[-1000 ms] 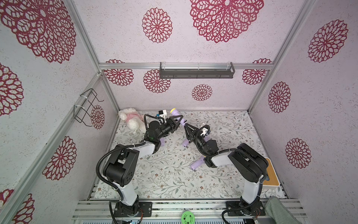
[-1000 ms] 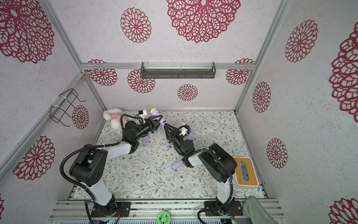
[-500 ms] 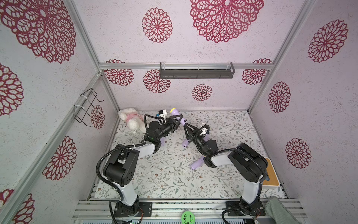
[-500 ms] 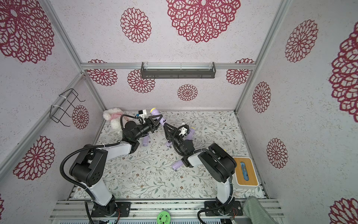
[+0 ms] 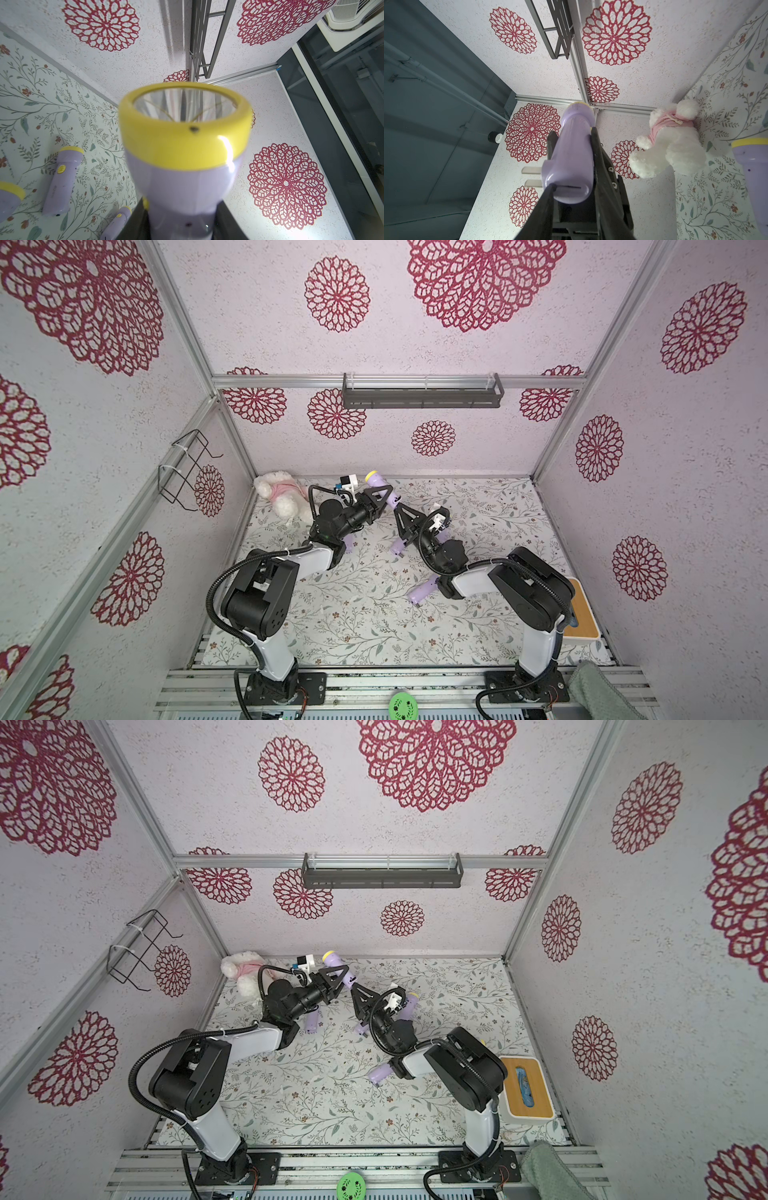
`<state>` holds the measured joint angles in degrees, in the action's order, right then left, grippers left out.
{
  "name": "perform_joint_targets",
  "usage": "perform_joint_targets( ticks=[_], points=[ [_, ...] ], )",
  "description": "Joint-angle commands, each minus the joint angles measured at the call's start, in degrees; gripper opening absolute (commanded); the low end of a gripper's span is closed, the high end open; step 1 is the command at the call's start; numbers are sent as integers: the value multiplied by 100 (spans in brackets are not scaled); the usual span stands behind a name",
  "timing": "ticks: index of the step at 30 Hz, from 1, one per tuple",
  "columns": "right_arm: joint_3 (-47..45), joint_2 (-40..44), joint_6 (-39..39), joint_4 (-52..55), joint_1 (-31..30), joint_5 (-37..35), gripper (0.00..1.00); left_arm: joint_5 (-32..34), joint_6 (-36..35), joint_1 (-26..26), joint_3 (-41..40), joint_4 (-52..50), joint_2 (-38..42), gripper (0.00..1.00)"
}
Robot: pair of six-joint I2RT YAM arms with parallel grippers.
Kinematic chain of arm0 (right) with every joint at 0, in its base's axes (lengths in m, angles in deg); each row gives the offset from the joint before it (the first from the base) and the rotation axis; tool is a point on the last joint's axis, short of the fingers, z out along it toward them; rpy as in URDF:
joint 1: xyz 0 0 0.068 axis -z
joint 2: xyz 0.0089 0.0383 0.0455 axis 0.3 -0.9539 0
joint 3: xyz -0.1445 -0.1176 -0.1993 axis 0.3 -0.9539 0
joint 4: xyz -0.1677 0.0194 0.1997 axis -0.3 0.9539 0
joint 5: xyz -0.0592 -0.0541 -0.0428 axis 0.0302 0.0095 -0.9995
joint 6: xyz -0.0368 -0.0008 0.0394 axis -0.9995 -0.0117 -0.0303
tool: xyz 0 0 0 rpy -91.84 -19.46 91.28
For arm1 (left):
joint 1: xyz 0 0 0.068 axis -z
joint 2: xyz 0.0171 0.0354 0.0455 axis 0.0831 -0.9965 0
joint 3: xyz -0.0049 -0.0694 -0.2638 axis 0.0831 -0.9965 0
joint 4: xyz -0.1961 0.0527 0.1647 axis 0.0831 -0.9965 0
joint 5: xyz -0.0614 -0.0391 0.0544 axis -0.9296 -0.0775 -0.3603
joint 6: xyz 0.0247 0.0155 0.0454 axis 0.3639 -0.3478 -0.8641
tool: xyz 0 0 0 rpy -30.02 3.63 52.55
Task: Close the plug at the bottom of the flashlight
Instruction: Close the plug of the flashlight.
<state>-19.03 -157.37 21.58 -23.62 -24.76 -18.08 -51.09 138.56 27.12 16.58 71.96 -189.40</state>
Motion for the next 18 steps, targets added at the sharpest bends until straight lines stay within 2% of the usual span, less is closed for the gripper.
perform_joint_targets(
  ticks=[1, 18],
  points=[
    [204, 162, -205, -515, -41, -23, 34, -603, 33, 338, -41, 199, -70, 0],
    [298, 263, -473, -515, -32, 86, 30, -704, 29, 427, 0, 260, -96, 0]
  ],
)
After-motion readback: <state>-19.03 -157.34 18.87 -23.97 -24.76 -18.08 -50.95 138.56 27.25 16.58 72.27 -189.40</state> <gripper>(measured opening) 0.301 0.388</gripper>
